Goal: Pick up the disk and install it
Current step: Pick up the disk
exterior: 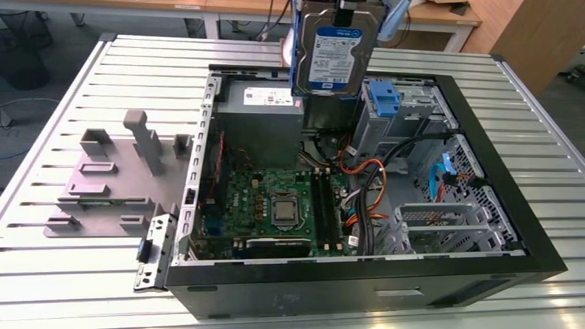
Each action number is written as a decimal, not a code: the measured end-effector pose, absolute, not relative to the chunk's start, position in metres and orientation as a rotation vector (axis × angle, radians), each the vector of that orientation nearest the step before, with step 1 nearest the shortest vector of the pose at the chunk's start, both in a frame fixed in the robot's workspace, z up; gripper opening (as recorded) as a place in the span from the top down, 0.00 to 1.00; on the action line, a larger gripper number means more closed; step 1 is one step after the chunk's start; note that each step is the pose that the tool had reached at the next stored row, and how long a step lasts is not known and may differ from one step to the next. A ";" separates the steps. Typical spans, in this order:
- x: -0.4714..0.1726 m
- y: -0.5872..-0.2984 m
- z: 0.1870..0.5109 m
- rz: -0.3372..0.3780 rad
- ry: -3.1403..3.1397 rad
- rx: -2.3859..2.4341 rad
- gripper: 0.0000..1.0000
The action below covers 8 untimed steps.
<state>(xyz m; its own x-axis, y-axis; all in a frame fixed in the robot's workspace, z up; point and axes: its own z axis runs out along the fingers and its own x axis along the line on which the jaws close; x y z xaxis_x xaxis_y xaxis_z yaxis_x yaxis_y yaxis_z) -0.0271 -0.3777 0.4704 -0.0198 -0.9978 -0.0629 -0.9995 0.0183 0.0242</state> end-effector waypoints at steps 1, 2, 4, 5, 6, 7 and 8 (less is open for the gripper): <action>-0.027 -0.380 0.470 0.096 2.222 -2.179 0.65; -0.027 -0.382 0.470 0.096 2.222 -2.180 0.65; -0.027 -0.383 0.470 0.096 2.222 -2.179 0.65; -0.027 -0.383 0.470 0.096 2.222 -2.179 0.65; -0.027 -0.383 0.470 0.096 2.222 -2.179 0.65; -0.027 -0.383 0.470 0.095 2.222 -2.179 0.65; -0.026 -0.386 0.470 0.096 2.222 -2.179 0.65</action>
